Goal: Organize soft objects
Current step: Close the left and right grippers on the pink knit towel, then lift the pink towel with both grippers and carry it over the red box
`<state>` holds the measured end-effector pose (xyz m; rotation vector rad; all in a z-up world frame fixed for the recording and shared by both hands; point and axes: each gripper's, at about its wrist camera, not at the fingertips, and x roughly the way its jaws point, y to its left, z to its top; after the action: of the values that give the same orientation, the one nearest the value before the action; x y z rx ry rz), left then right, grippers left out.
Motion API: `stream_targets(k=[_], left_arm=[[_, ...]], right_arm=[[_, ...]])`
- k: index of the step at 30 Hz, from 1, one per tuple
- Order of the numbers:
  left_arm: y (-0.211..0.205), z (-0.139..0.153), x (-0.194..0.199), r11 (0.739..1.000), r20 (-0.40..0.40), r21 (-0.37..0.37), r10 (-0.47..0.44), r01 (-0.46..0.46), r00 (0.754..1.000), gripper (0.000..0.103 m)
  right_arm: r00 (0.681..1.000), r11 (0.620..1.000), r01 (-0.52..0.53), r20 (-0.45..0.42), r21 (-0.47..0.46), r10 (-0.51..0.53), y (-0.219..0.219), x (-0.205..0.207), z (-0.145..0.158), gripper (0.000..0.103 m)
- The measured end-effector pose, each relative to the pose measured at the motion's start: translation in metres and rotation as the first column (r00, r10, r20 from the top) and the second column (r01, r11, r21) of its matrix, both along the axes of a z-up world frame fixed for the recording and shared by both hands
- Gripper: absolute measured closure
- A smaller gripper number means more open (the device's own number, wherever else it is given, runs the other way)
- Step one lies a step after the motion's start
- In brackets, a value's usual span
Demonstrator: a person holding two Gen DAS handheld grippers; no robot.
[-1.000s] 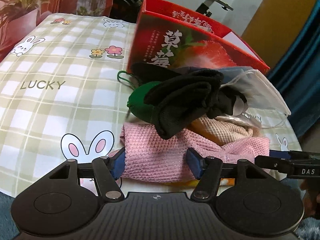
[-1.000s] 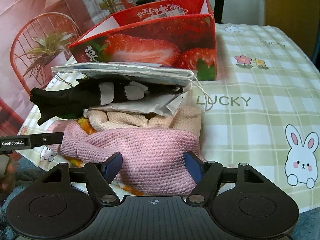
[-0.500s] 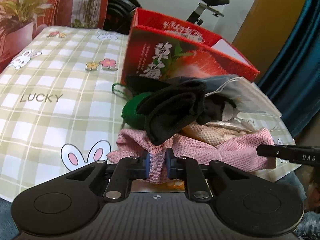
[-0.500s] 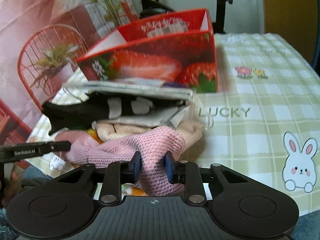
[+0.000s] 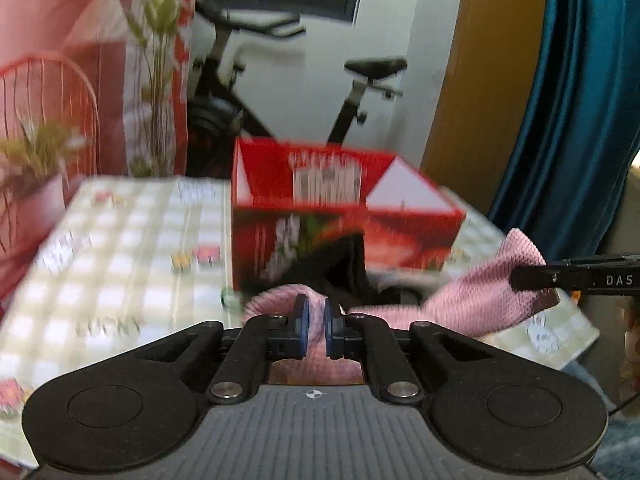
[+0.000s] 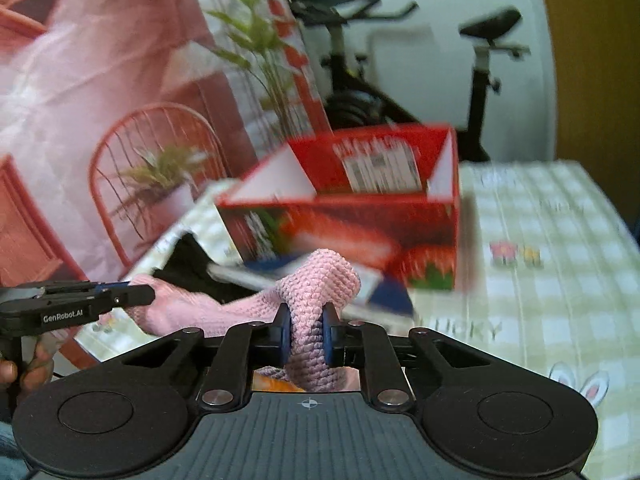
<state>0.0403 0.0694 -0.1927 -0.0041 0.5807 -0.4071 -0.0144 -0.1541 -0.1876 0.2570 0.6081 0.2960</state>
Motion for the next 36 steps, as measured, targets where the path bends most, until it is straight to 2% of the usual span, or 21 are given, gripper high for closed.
stream_targets(k=[4, 7, 8, 10, 14, 15, 16, 17, 21, 28, 30, 33, 36], left_arm=[[-0.001, 0.030, -0.004, 1.000, 0.074, -0.022, -0.011, 0.012, 0.997, 0.094], [-0.003, 0.034, 0.001, 1.000, 0.069, -0.021, -0.007, 0.008, 0.998, 0.094], [-0.003, 0.030, 0.003, 1.000, 0.047, -0.026, -0.001, 0.002, 0.999, 0.094], [0.000, 0.013, 0.009, 0.999, -0.050, -0.053, -0.007, 0.004, 0.999, 0.093], [-0.001, -0.028, 0.019, 0.996, -0.246, -0.087, -0.029, 0.008, 0.969, 0.087], [-0.004, -0.038, 0.021, 0.996, -0.286, -0.085, -0.038, 0.014, 0.958, 0.076], [-0.006, -0.049, 0.026, 0.996, -0.328, -0.087, -0.048, 0.020, 0.944, 0.061], [-0.008, -0.058, 0.029, 0.996, -0.366, -0.092, -0.045, 0.012, 0.930, 0.058], [-0.008, -0.080, 0.045, 0.994, -0.454, -0.112, -0.041, -0.011, 0.890, 0.057], [-0.020, -0.100, 0.065, 0.996, -0.502, -0.087, -0.033, -0.012, 0.864, 0.057], [-0.020, -0.102, 0.065, 0.996, -0.503, -0.092, -0.032, -0.016, 0.864, 0.058], [-0.022, -0.096, 0.061, 0.995, -0.461, -0.096, -0.048, 0.004, 0.886, 0.092], [-0.022, -0.078, 0.050, 0.997, -0.391, -0.079, -0.042, 0.012, 0.919, 0.095]], right_arm=[[0.997, 0.998, -0.060, 0.056, -0.008, 0.060, 0.006, 0.004, 0.027, 0.090], [0.994, 0.996, -0.061, 0.091, -0.060, 0.066, 0.012, 0.009, 0.040, 0.091], [0.994, 0.996, -0.063, 0.084, -0.064, 0.068, 0.013, 0.011, 0.040, 0.091], [0.997, 0.997, -0.046, 0.054, -0.059, 0.049, 0.011, 0.014, 0.036, 0.091], [1.000, 0.999, -0.019, -0.003, -0.041, 0.019, 0.007, 0.010, 0.018, 0.091], [1.000, 0.999, -0.007, -0.017, -0.033, 0.007, 0.005, 0.009, 0.013, 0.091], [1.000, 1.000, 0.002, -0.027, -0.028, -0.003, 0.004, 0.007, 0.008, 0.091], [0.999, 1.000, 0.011, -0.037, -0.023, -0.011, 0.002, 0.007, 0.004, 0.091], [0.998, 1.000, 0.029, -0.058, -0.007, -0.030, -0.002, 0.004, -0.008, 0.091], [0.997, 1.000, 0.031, -0.075, 0.006, -0.030, -0.002, 0.003, -0.017, 0.091], [0.996, 0.999, 0.030, -0.086, 0.012, -0.029, -0.002, 0.003, -0.020, 0.091], [0.995, 0.999, 0.023, -0.099, 0.025, -0.020, -0.002, 0.002, -0.023, 0.091], [0.995, 0.999, 0.005, -0.097, 0.036, -0.002, 0.000, 0.001, -0.020, 0.091]])
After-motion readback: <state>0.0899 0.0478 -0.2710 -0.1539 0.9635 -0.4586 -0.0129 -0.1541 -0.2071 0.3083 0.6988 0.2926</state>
